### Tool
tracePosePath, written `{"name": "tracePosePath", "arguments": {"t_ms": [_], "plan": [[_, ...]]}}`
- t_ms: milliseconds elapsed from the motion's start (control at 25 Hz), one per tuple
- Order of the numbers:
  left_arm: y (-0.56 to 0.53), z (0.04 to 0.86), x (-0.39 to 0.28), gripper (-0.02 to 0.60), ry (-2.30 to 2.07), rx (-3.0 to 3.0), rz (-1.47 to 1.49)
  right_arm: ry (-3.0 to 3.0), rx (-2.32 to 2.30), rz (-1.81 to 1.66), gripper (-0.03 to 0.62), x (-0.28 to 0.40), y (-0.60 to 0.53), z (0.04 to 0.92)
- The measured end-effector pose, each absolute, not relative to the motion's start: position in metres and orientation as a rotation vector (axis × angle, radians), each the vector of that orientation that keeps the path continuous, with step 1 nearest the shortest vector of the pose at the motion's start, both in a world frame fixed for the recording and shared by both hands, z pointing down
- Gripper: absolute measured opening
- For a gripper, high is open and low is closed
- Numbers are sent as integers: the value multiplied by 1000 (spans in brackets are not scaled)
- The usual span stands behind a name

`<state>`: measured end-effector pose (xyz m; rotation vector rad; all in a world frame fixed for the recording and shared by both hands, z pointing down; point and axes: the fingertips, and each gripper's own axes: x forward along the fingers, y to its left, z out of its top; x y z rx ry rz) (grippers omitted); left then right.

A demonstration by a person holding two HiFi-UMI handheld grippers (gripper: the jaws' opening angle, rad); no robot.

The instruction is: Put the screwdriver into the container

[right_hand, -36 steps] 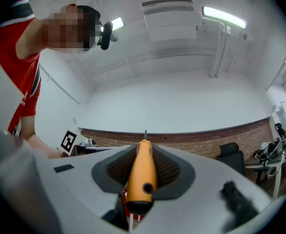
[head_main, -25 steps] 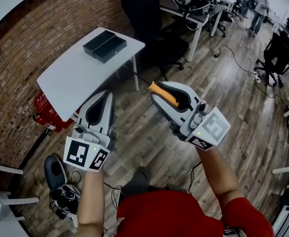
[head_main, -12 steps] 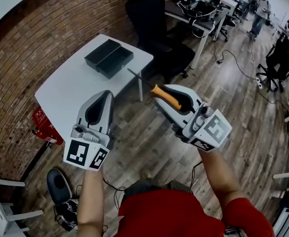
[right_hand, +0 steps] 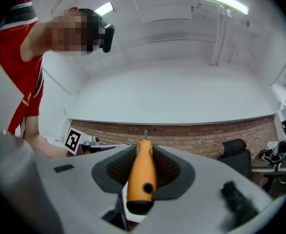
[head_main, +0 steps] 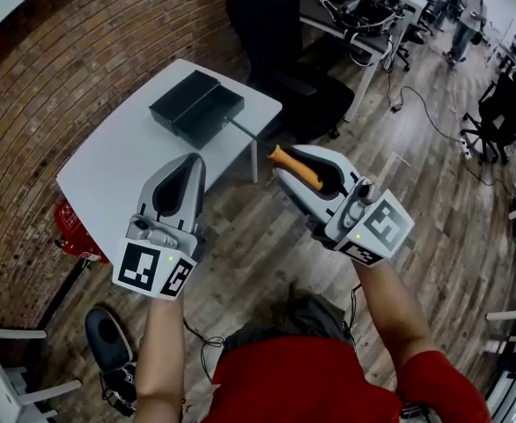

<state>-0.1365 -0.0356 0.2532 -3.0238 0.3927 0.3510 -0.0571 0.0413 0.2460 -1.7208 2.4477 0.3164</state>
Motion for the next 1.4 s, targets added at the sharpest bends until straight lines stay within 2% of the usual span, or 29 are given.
{"name": "tracePosePath", "arguments": {"t_ms": [320,1000,1400], "plan": [[-77,265,-101,12,462,-3017,317,2477,-1658,305,112,-20,-5,250],[-177,266,12,12,839,-2902,281,2681,-1326,305,112,116,-115,257],[-214,278,36,12,987,-2860,224,2713,-1214,278,112,153,-164,263]]}}
